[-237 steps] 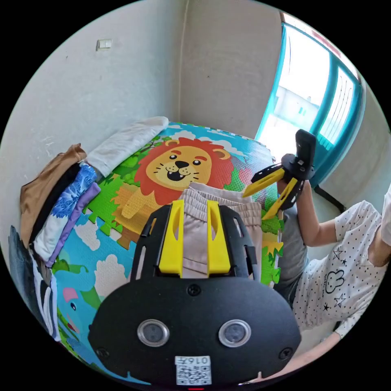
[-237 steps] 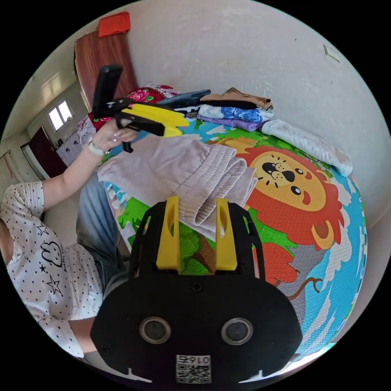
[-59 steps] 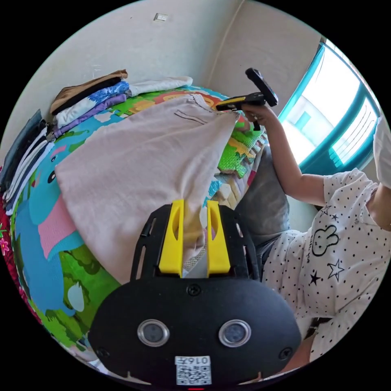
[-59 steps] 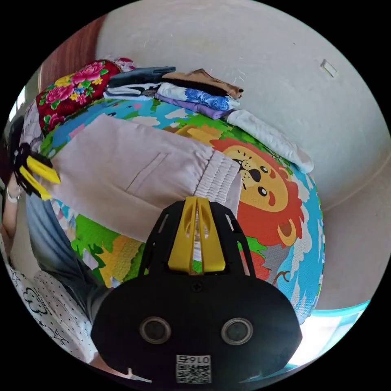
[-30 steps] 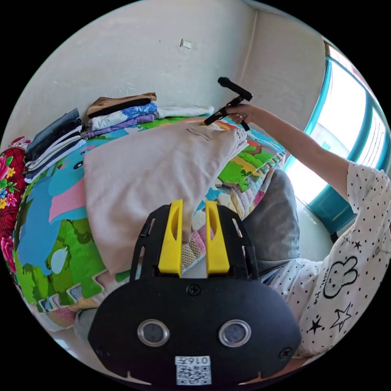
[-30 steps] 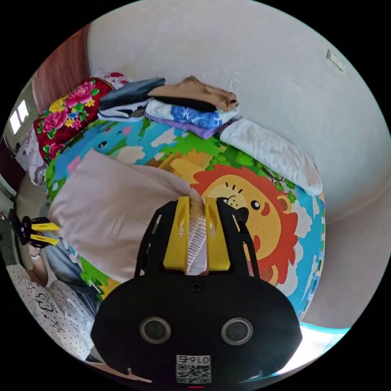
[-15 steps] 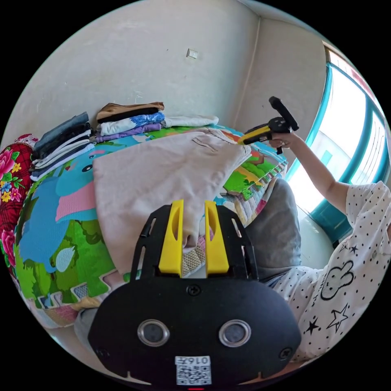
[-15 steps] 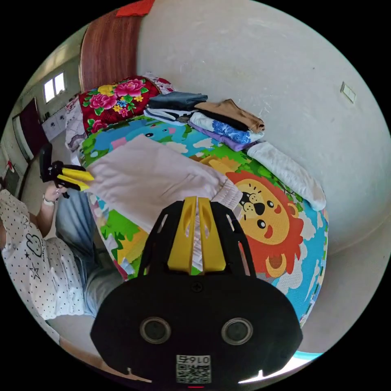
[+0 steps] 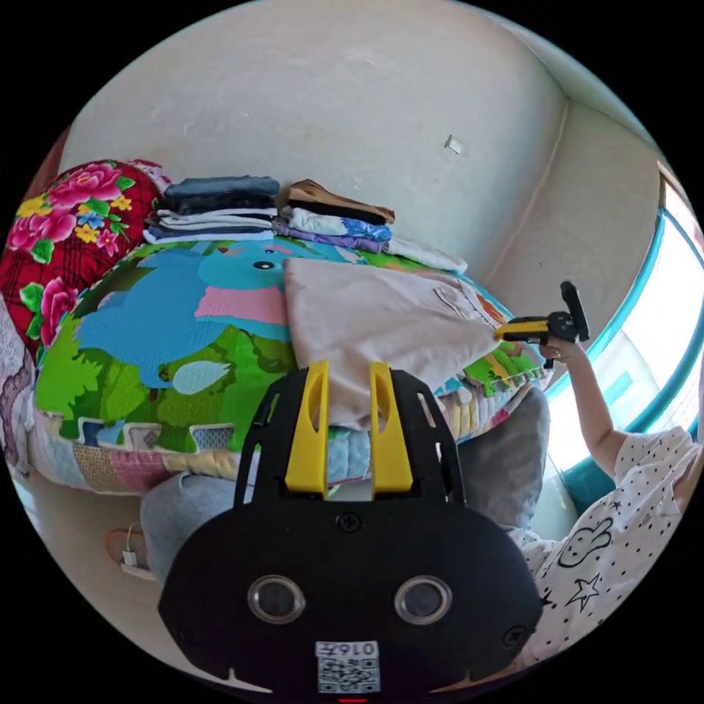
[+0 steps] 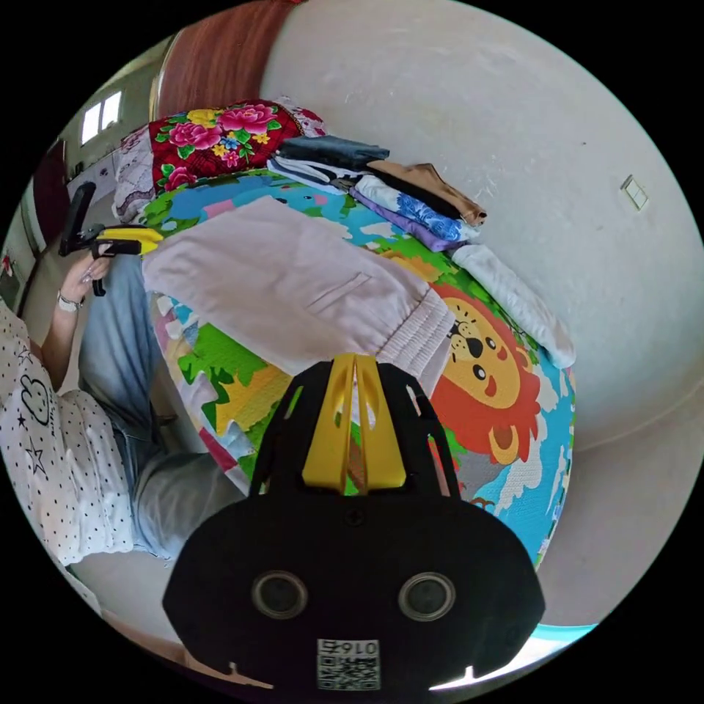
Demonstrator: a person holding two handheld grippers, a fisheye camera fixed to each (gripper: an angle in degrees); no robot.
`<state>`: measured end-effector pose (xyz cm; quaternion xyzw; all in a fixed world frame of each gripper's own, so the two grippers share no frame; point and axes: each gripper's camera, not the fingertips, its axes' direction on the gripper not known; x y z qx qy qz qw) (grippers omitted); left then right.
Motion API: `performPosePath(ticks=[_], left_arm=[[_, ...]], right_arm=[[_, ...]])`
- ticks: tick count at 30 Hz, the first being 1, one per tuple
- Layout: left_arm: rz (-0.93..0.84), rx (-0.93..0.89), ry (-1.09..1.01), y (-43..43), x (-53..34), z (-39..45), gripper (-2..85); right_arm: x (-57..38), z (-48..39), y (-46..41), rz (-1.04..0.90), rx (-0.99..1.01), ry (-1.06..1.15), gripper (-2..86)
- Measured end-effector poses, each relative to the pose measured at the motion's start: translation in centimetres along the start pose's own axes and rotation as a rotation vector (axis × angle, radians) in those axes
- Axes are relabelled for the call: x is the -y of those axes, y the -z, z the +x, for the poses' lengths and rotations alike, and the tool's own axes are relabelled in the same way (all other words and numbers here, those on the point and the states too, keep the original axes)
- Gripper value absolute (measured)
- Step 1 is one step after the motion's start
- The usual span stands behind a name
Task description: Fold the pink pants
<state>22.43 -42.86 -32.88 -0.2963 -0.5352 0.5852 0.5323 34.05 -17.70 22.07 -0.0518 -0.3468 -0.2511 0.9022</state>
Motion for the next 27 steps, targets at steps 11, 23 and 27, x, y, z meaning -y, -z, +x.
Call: performPosePath(ticks=[11, 23, 27], left_arm=[[-0.042, -0.248, 0.301, -0.1, -3.1, -6.4, 11.7], [-0.079, 0.350, -0.294, 1.4, -6.7, 8.3, 11.3], [-0.125, 0.354, -0.317, -0.1, -7.3, 10.5, 10.8]], right_arm=[[-5.7, 1.6, -1.8, 0.037, 0.147, -0.177, -0.5], [-10.4, 1.9, -1.3, 0.130, 0.138, -0.258, -0.4], [-11.7, 2.0, -1.1, 0.158, 0.141, -0.291, -0.4]])
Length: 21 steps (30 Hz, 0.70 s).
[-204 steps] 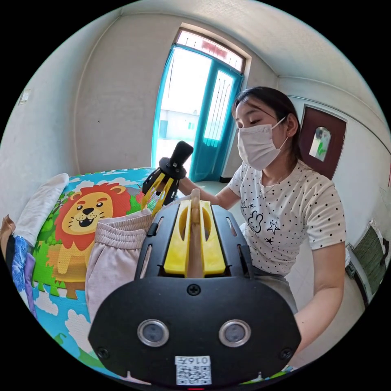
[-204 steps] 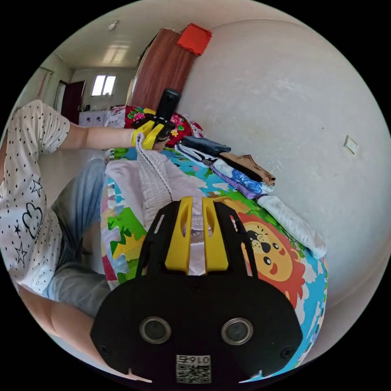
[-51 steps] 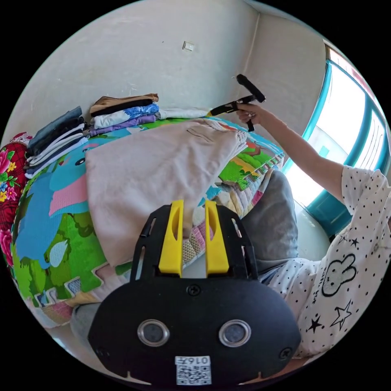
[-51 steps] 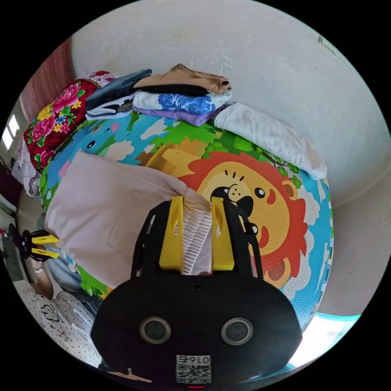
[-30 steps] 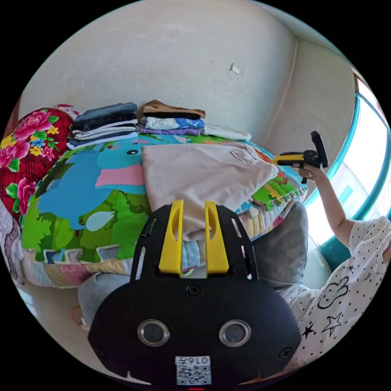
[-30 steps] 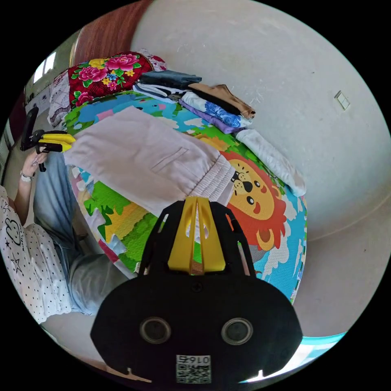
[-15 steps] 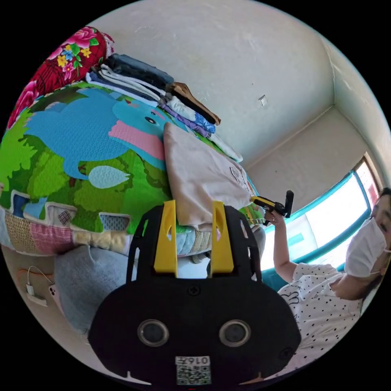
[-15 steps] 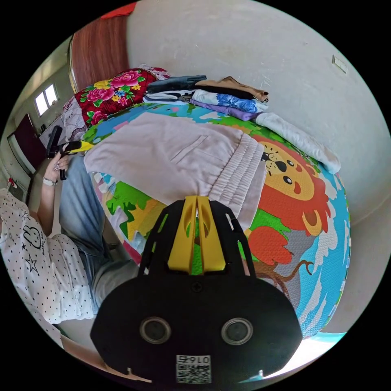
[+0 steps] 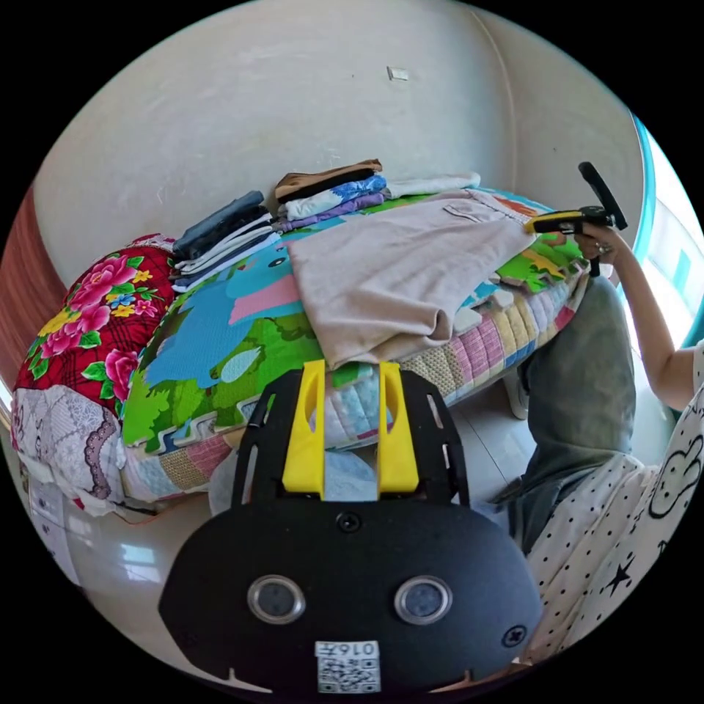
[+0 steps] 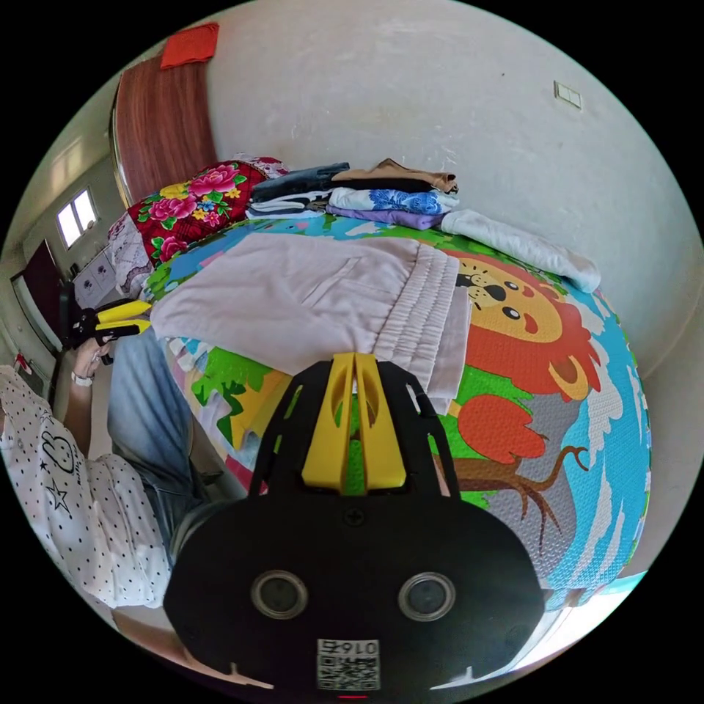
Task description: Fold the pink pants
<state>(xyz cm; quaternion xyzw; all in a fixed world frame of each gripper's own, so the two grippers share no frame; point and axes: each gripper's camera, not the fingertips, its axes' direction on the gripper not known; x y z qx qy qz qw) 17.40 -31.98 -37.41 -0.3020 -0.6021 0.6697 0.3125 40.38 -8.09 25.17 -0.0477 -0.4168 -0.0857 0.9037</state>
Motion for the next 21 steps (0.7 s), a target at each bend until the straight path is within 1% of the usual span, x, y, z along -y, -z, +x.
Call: performPosePath(ticks=[6, 9, 11, 13, 16, 18, 21], left_arm=[[-0.002, 0.026, 0.047, -0.6, 0.5, 1.3, 10.1], [-0.020, 0.015, 0.084, -0.8, 0.6, 1.2, 9.7], [0.000, 0.003, 0.092, -0.4, 0.5, 1.4, 9.2], [-0.014, 0.007, 0.069, -0.2, 0.5, 1.8, 9.1], [-0.064, 0.063, 0.015, -0.1, 0.3, 3.0, 9.4], [-0.035, 0.119, 0.012, 0.1, 0.1, 3.6, 9.3], [-0.015, 0.097, 0.026, -0.2, 0.3, 3.9, 8.9]], right_arm=[[-1.2, 0.1, 0.3, 0.012, -0.035, -0.012, -0.4], [-1.7, 0.6, 0.6, 0.017, -0.015, -0.024, -0.4], [-2.2, 1.4, 0.7, 0.023, 0.024, -0.047, -0.4], [-2.5, 2.0, 0.9, 0.028, 0.049, -0.063, -0.4], [-3.0, 2.7, 1.0, 0.034, 0.082, -0.082, -0.4], [-3.2, 2.9, 1.1, 0.038, 0.094, -0.089, -0.4], [-3.6, 3.3, 1.2, 0.044, 0.116, -0.102, -0.4]])
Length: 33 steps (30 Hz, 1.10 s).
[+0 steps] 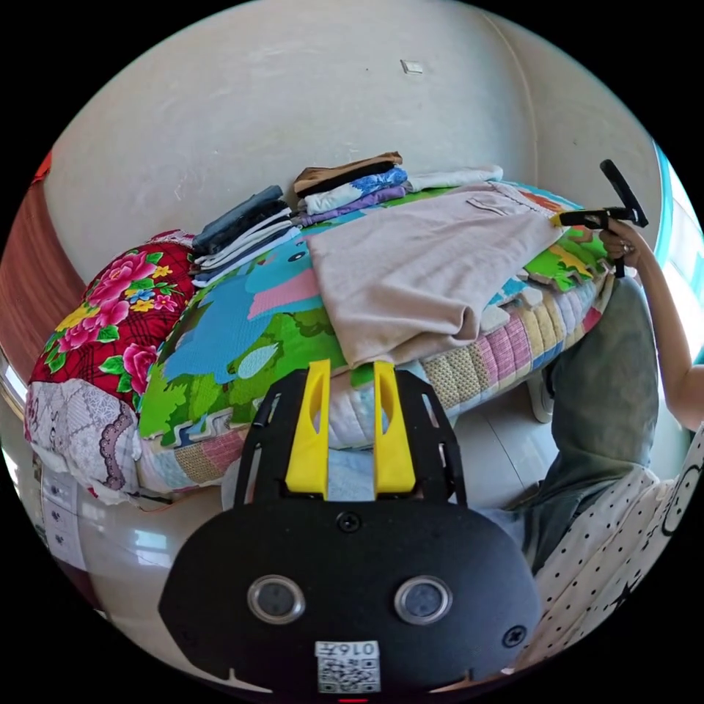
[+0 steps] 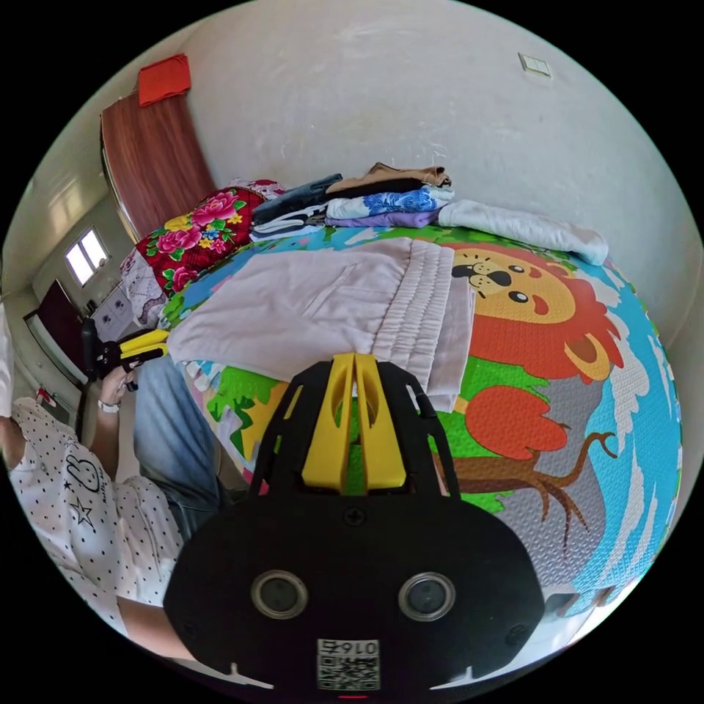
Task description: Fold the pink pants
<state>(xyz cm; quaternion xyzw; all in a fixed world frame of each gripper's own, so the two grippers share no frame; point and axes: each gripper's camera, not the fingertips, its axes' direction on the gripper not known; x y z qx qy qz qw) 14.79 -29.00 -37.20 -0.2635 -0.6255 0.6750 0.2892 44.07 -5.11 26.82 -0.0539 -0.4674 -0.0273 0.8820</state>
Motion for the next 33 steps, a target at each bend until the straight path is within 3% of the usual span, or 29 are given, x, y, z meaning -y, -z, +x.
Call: performPosePath(ticks=[11, 17, 23, 27, 33], left_arm=[[0.096, -0.016, 0.087, 0.0, 0.0, -1.0, 7.3], [0.054, -0.055, 0.134, -2.0, -0.3, -2.4, 0.4], [0.157, -0.186, 0.225, -1.2, -1.9, -5.5, -0.8], [0.044, -0.300, 0.322, -5.5, -3.0, -8.2, -0.9], [0.103, -0.416, 0.384, -6.9, -4.7, -10.2, -0.9]], right_arm=[[-1.0, 0.0, 0.4, 0.010, 0.056, -0.033, -0.4], [-1.3, -1.1, 0.6, 0.013, 0.064, -0.037, -0.4], [-1.5, -2.3, 0.7, 0.016, 0.095, -0.053, -0.4], [-1.6, -3.5, 0.8, 0.016, 0.106, -0.055, -0.4], [-1.8, -6.4, 1.1, 0.019, 0.097, -0.043, 0.4]])
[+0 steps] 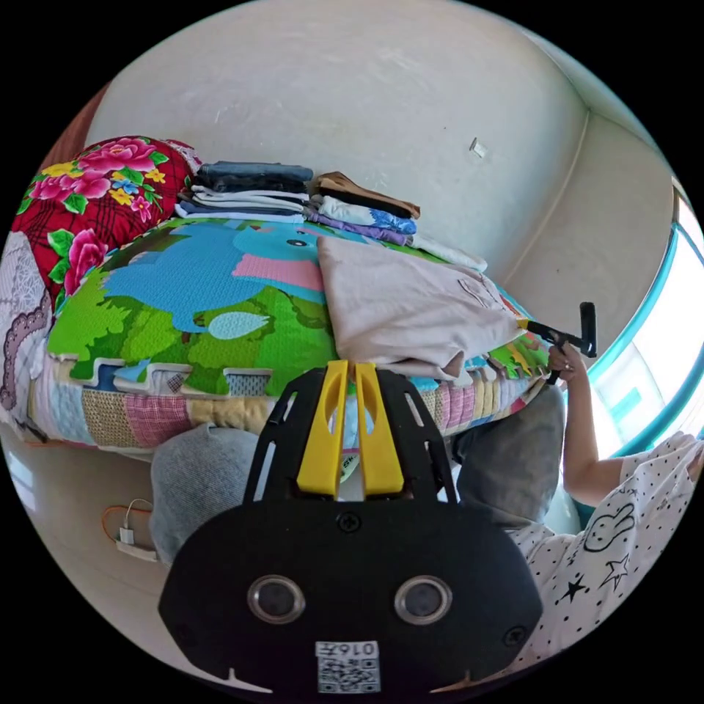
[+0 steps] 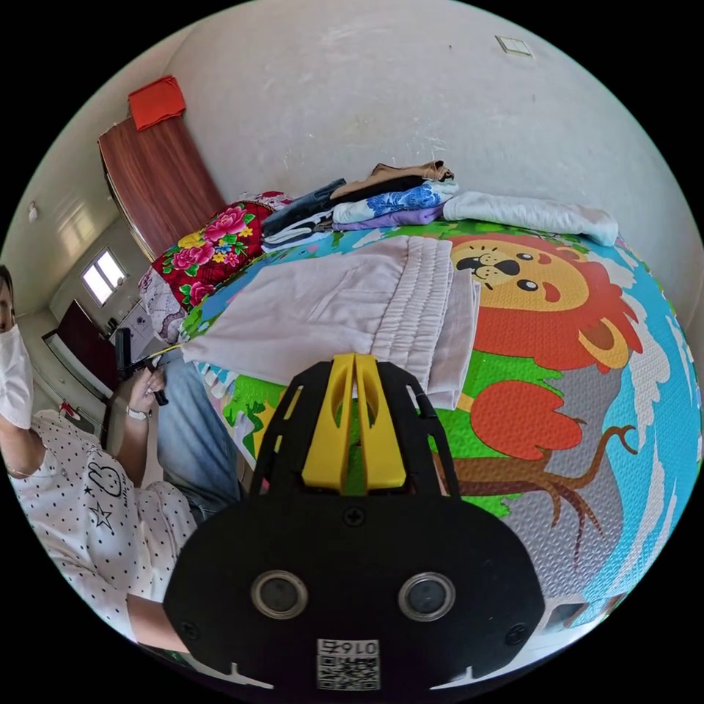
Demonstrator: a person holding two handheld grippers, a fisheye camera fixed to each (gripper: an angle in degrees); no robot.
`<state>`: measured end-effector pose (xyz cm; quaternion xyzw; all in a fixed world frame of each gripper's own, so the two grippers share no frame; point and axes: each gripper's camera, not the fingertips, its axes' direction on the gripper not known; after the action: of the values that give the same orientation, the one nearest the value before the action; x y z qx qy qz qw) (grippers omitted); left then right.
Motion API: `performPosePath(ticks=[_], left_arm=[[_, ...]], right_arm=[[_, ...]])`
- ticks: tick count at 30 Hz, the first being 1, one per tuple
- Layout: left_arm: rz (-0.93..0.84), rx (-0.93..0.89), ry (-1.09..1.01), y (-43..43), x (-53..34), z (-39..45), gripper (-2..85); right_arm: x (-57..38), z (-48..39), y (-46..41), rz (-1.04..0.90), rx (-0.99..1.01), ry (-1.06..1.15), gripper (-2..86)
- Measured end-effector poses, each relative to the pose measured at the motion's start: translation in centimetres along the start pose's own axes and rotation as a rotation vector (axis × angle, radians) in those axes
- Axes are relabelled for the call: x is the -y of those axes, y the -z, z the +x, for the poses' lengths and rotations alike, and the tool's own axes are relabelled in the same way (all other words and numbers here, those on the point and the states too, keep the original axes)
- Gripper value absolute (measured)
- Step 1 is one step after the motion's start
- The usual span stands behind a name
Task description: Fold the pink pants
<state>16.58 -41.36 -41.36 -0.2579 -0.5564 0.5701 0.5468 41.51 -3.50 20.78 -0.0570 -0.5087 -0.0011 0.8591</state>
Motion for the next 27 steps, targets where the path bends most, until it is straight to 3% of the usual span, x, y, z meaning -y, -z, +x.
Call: performPosePath(ticks=[4, 8, 14, 17, 27], left_arm=[[-0.006, 0.029, -0.025, -0.5, -0.1, 0.0, -0.8], [-0.007, 0.068, -0.043, -1.2, -0.1, -0.1, -0.8], [0.002, 0.035, -0.024, -1.7, -0.4, -1.5, -0.8], [0.002, 0.047, -0.033, -2.1, -0.5, -1.7, -0.8], [0.017, 0.037, -0.020, -3.3, -0.8, -3.0, -0.8]], right_arm=[[-1.4, -7.6, 2.3, 0.167, -0.060, 0.130, 4.0], [-3.0, -19.5, 1.0, 0.412, 0.101, 0.202, 6.6], [-3.5, -34.3, -8.3, 0.268, -0.062, 0.245, 8.5], [-2.7, -37.9, -10.4, 0.193, 0.020, 0.273, 7.3], [-2.4, -47.4, -15.3, 0.098, -0.328, 0.374, 4.9]])
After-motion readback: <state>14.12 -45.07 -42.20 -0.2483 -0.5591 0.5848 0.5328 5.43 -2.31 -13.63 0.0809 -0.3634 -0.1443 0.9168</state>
